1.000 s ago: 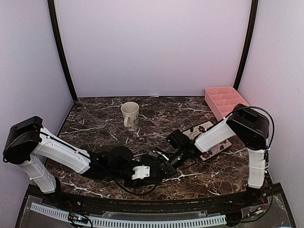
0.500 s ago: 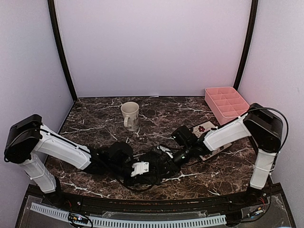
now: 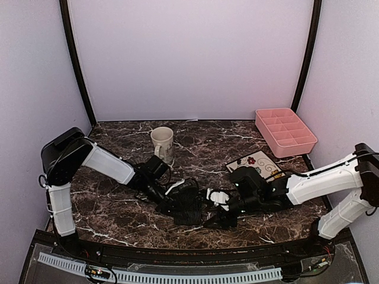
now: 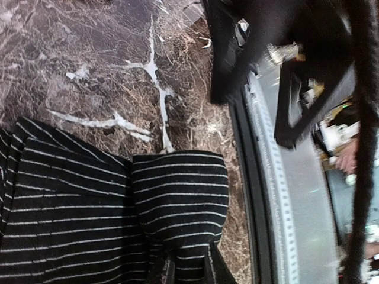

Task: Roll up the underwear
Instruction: Roll the underwear at the center of the board.

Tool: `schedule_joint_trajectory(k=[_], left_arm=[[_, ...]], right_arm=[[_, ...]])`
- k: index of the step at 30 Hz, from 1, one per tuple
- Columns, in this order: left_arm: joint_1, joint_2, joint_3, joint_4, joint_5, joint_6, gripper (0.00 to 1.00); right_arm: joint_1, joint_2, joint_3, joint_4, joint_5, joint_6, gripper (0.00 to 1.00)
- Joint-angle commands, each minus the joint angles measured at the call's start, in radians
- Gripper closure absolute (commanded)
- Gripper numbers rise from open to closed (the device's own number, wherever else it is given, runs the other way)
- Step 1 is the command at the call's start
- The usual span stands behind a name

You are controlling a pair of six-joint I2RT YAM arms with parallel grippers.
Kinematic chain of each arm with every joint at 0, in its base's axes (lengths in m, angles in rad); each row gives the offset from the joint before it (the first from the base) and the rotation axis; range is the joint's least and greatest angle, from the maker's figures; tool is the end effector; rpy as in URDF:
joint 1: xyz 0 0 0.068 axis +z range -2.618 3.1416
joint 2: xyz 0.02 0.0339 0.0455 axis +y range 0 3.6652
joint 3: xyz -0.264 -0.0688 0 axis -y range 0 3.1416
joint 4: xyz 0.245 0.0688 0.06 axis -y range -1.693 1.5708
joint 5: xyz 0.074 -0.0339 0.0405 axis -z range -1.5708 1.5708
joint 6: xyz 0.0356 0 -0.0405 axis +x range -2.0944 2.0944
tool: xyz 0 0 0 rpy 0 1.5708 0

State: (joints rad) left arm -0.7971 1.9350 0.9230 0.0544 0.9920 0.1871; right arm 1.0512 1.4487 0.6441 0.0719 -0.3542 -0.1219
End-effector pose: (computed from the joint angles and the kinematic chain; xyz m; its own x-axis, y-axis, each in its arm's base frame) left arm 0.2223 -0.2702 0.1078 -0.4261 0.5818 -0.6928 0.8215 -0.0718 -0.5656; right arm 0.1287 0.2499 0.1688 -0.2151 -0.6057 -0.7661 -0.9756 0.1695 0.1399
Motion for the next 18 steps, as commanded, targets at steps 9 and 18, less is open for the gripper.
schedule_joint_trajectory(k=[9,18], left_arm=[[0.057,0.213,0.137,-0.3,0.121,0.048,0.92],[0.066,0.234,0.155,-0.327,0.116,0.063,0.91]], right_arm=[[0.122,0.171,0.078,0.156,0.245,-0.214,0.4],[0.124,0.255,0.127,0.157,0.248,-0.265,0.57]])
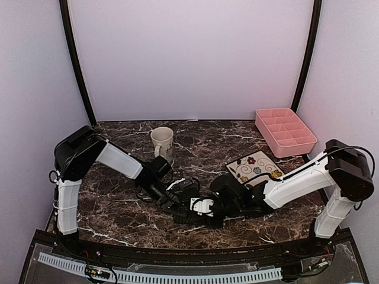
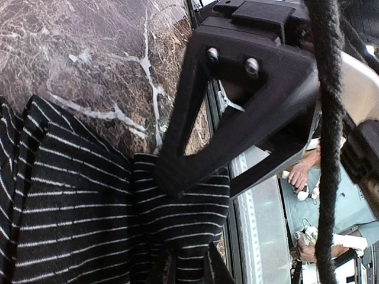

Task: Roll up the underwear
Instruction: Roll the underwear at the center of the board.

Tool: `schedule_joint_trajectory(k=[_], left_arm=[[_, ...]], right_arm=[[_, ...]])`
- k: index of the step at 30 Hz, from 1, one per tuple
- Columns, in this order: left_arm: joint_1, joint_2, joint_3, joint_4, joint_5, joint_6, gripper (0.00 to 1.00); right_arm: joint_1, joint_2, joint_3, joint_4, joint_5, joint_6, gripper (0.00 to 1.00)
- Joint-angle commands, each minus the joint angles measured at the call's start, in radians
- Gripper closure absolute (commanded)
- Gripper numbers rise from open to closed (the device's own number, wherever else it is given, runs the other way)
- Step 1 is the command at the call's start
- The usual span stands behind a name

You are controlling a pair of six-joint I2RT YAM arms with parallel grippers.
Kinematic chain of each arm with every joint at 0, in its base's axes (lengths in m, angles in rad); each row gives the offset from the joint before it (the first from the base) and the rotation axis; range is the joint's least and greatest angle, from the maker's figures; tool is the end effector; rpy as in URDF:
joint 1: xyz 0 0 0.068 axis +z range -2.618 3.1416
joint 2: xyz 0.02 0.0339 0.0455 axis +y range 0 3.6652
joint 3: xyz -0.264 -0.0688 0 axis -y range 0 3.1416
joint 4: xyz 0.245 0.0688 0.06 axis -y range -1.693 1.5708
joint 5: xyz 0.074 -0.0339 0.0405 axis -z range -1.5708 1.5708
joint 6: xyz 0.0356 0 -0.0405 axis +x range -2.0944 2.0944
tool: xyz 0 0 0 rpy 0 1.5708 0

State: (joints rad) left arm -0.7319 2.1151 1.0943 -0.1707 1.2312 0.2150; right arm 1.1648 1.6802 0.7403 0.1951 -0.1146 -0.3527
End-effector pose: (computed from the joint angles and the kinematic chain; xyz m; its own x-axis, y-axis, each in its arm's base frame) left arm 0.2511 -0.2707 0.0821 -0.5722 0.6096 -0.5486 0.6186 -0.1183 -0.7767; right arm 0.1235 0.2976 0.1393 0.0755 -0.6932 -0.7167 -0.9801 0.0806 -0.1812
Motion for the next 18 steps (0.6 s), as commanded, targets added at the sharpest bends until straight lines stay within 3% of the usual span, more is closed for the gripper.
schedule_joint_trajectory(k=[1,4,6,10,14,18], left_arm=[[0.004,0.054,-0.015,-0.105,-0.126,0.036,0.9],[0.006,0.05,-0.004,-0.117,-0.151,0.039,0.85],[0.01,0.036,-0.004,-0.121,-0.155,0.04,0.77],[0.028,-0.055,-0.057,-0.055,-0.177,0.0,0.55],[0.051,-0.218,-0.149,0.071,-0.242,-0.065,0.49],[0.061,-0.406,-0.274,0.22,-0.42,-0.109,0.46]], right_arm=[[0.012,0.027,0.03,0.031,0.008,-0.034,0.65],[0.01,0.029,0.033,0.01,-0.006,-0.007,0.91],[0.005,0.028,0.033,-0.008,-0.039,0.026,1.0],[-0.033,0.027,0.024,-0.029,-0.143,0.112,1.0],[-0.097,0.051,0.029,-0.051,-0.271,0.206,1.0],[-0.161,0.107,0.093,-0.13,-0.425,0.283,1.0]])
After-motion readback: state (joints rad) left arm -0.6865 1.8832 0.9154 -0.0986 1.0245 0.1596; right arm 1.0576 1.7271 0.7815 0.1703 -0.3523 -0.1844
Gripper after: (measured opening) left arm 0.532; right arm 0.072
